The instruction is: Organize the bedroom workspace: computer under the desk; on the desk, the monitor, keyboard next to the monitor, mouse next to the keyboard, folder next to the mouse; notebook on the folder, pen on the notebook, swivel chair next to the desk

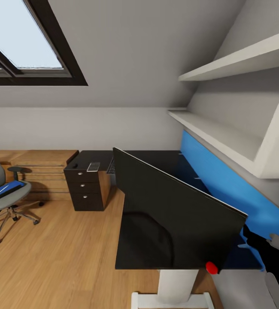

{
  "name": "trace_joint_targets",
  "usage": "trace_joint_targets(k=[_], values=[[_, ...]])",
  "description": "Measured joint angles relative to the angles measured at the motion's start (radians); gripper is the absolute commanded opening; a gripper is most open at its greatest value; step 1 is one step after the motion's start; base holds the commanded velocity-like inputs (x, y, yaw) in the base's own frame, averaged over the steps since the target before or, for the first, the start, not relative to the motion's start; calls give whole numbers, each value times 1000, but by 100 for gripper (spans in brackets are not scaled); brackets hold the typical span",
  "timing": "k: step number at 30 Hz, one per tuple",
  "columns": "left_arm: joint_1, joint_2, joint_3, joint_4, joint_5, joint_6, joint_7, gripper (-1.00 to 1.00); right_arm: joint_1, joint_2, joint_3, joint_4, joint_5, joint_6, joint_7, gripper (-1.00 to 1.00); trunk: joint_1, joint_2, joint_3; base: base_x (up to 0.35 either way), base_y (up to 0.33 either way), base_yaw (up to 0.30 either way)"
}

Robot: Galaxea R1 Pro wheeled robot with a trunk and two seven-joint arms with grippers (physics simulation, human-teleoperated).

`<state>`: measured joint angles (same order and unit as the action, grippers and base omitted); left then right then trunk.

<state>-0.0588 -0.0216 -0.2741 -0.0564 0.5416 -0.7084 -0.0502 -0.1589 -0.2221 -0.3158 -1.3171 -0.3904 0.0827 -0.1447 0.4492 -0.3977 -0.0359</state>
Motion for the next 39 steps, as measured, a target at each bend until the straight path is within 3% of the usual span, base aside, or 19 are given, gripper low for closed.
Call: trace_joint_targets(k=[18,23,29,39], values=[[0,-1,0,0,0,0,0,100,0,0,4,0,0,0,5,100,0,0,0,11,0,0],[0,-1,0,0,0,1,0,100,0,-1,7,1,9,0,56,100,0,0,0,0,0,0],[0,-1,0,0,0,1,0,100,0,0,11,1,67,-1,173,100,0,0,0,0,0,0],[0,-1,0,0,0,1,-1,100,0,1,19,22,108,-1,240,100,0,0,0,0,0,0]])
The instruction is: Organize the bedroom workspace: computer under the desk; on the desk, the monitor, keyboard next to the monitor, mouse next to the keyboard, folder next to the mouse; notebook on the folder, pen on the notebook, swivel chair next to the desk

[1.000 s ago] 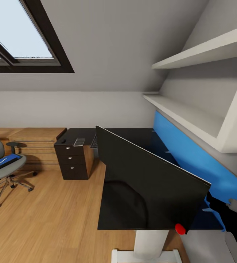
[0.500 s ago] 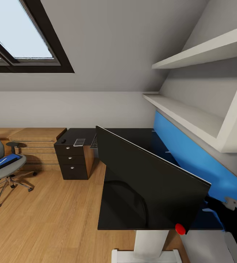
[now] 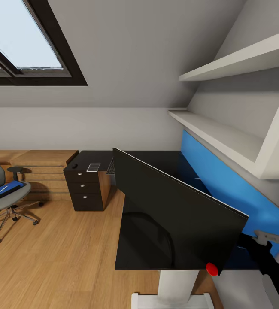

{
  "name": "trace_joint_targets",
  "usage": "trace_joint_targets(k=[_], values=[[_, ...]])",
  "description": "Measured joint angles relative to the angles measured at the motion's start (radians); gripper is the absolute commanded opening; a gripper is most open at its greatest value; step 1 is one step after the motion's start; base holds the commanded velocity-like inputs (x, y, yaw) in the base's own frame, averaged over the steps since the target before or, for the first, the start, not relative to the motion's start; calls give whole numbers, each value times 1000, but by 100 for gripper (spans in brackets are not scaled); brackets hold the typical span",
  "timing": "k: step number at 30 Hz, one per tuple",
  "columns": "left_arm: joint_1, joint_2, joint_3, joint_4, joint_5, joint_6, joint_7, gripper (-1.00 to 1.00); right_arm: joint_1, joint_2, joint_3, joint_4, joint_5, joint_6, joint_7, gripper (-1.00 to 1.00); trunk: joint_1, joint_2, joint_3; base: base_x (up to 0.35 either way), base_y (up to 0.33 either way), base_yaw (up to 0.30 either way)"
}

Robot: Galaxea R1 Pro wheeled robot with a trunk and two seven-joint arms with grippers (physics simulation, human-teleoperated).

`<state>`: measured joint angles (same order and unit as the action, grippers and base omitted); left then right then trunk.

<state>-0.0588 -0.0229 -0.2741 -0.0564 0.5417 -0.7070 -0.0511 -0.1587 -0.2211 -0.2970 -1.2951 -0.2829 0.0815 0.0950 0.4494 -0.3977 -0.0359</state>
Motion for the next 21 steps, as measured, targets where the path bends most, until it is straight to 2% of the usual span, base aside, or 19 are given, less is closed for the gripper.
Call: trace_joint_targets(k=[16,21], values=[[0,0,-1,0,0,0,0,100,0,-1,42,24,5,0,20,100,0,0,0,-2,1,0],[0,0,0,0,0,-1,0,100,0,-1,55,31,14,-1,20,100,0,0,0,-103,102,0]])
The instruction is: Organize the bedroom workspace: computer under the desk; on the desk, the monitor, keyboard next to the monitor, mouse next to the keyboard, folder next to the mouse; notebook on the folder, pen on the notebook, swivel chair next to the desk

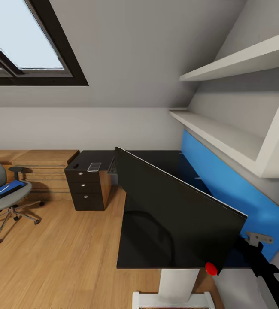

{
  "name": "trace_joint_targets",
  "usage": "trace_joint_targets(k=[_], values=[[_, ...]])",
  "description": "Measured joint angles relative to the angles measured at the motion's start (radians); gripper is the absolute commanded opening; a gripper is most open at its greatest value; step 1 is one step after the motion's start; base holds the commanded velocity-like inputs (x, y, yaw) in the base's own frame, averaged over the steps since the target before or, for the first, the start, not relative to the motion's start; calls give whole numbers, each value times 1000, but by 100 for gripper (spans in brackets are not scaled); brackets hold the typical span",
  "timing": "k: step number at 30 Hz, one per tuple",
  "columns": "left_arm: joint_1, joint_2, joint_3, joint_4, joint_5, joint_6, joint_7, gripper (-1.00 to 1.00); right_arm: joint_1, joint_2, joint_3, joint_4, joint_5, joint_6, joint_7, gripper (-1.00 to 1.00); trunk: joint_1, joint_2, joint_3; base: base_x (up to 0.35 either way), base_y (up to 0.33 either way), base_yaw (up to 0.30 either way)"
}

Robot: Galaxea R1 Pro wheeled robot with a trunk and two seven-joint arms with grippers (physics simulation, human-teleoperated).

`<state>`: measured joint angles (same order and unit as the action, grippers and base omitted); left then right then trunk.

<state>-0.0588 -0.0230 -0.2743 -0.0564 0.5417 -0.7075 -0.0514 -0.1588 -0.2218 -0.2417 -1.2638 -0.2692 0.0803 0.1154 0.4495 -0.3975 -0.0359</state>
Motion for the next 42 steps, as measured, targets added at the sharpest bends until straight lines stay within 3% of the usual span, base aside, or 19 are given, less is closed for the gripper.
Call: trace_joint_targets(k=[5,11,42], values=[[0,0,0,0,0,0,0,100,0,1,36,4,39,-1,-1,100,0,0,0,-187,202,0],[0,0,0,0,0,0,-1,100,0,2,49,5,57,-1,-2,100,0,0,0,-206,242,0],[0,0,-1,0,0,0,-2,100,0,2,73,6,61,0,-2,100,0,0,0,-29,95,0]])
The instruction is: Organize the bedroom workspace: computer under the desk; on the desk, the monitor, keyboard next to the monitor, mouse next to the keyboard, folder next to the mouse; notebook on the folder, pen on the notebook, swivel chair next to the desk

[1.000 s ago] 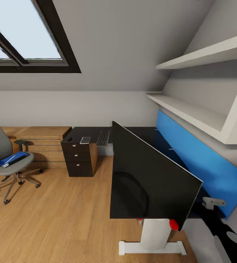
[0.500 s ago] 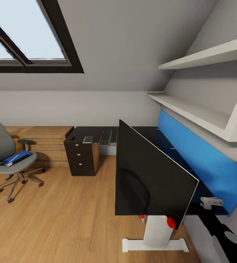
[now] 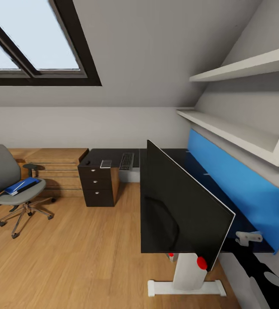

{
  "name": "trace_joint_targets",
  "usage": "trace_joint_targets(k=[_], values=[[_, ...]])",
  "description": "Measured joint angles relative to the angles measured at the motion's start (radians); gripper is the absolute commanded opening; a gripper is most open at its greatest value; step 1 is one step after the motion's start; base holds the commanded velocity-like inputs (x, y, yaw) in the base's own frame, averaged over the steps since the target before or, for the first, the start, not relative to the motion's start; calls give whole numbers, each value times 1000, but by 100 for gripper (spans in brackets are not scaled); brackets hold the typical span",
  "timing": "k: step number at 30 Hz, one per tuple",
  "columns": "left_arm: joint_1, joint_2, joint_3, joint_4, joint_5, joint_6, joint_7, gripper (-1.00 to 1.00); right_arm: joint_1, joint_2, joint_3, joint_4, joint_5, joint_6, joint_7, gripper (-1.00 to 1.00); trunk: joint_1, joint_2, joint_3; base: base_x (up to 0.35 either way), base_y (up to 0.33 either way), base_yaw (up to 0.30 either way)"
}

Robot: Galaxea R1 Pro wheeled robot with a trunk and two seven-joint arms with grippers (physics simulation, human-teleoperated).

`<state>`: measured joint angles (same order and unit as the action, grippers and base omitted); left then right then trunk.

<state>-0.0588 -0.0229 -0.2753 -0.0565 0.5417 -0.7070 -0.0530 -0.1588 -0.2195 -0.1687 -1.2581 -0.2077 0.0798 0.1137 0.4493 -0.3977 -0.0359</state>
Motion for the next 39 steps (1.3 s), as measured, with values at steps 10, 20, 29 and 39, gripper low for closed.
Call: trace_joint_targets(k=[10,20,29,39], values=[[0,0,-1,0,0,0,-1,100,0,0,0,0,0,0,0,100,0,0,0,0,2,0],[0,0,-1,0,0,0,-1,100,0,0,0,0,0,0,0,100,0,0,0,-1,0,0],[0,0,0,0,0,0,-1,100,0,0,0,0,0,0,0,100,0,0,0,-84,125,0],[0,-1,-1,0,0,0,-1,100,0,0,0,0,0,0,0,100,0,0,0,-55,82,0]])
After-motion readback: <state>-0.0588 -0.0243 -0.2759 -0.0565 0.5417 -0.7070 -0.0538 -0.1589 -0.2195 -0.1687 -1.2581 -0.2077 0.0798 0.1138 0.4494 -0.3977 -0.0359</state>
